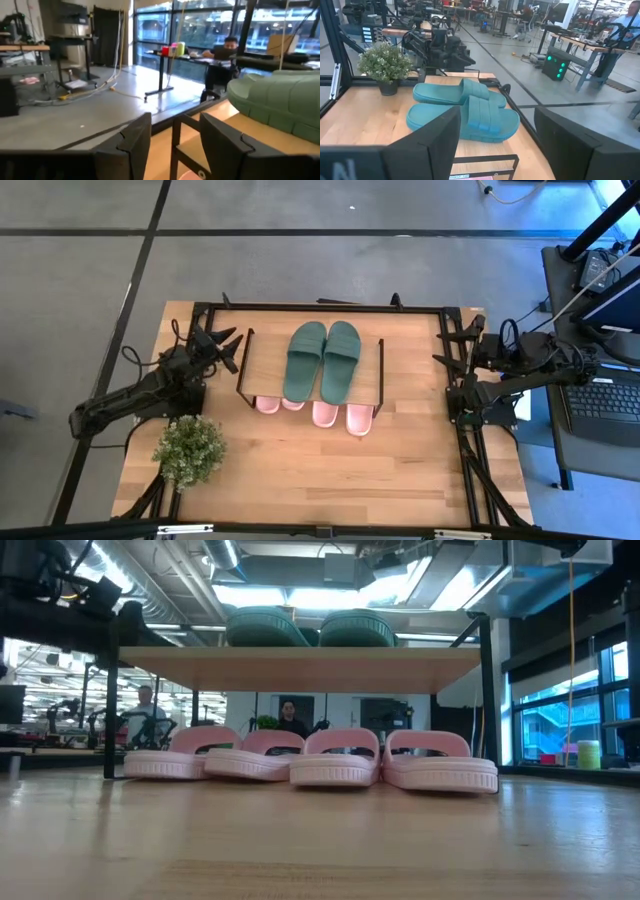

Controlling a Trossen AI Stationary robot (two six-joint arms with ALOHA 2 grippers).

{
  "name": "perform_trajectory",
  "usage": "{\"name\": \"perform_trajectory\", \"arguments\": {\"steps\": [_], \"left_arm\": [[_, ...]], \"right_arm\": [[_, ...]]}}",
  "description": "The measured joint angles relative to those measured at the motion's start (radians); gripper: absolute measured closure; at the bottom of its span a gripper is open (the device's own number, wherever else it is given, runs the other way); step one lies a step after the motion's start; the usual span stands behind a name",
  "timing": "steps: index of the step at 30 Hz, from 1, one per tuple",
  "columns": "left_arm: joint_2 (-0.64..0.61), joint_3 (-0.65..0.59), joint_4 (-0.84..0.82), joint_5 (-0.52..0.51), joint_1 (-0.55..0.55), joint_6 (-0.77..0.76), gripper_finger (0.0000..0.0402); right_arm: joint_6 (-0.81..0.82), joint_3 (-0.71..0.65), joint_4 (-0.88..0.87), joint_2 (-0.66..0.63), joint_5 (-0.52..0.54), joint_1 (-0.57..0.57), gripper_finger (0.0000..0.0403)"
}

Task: Pick and place slides into the shelf
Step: Return to Home Position

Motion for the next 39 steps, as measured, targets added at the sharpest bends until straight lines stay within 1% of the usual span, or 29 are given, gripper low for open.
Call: {"name": "perform_trajectory", "arguments": {"steps": [5,7,10,19,24,26,28,29,35,39], "left_arm": [[0.000,-0.008,0.018,0.075,0.049,-0.010,0.0243],[0.000,-0.008,0.018,0.079,0.060,-0.005,0.0243],[0.000,-0.008,0.008,0.079,0.073,0.010,0.0243],[0.001,-0.008,0.002,0.075,0.075,0.003,0.0243],[0.001,-0.008,0.002,0.075,0.075,0.004,0.0243],[0.001,-0.008,0.001,0.075,0.075,0.004,0.0243],[0.001,-0.008,0.001,0.075,0.075,0.004,0.0243],[0.001,-0.008,0.001,0.075,0.075,0.004,0.0243],[0.001,-0.008,0.001,0.075,0.075,0.004,0.0243],[0.000,-0.008,0.001,0.074,0.075,0.004,0.0243]], "right_arm": [[0.024,0.000,-0.026,0.000,0.001,0.000,0.0150],[0.043,-0.005,-0.044,0.000,0.014,0.000,0.0150],[0.053,-0.055,-0.024,-0.012,0.020,0.000,0.0150],[0.014,-0.277,0.200,-0.126,0.020,0.000,0.0150],[0.008,-0.321,0.219,-0.185,0.021,0.000,0.0150],[-0.006,-0.331,0.226,-0.197,0.064,0.000,0.0150],[-0.030,-0.342,0.260,-0.197,0.141,-0.010,0.0150],[-0.044,-0.346,0.275,-0.196,0.164,-0.017,0.0150],[-0.134,-0.374,0.422,-0.154,0.166,-0.070,0.0150],[-0.126,-0.377,0.422,-0.147,0.165,-0.115,0.0150]]}}
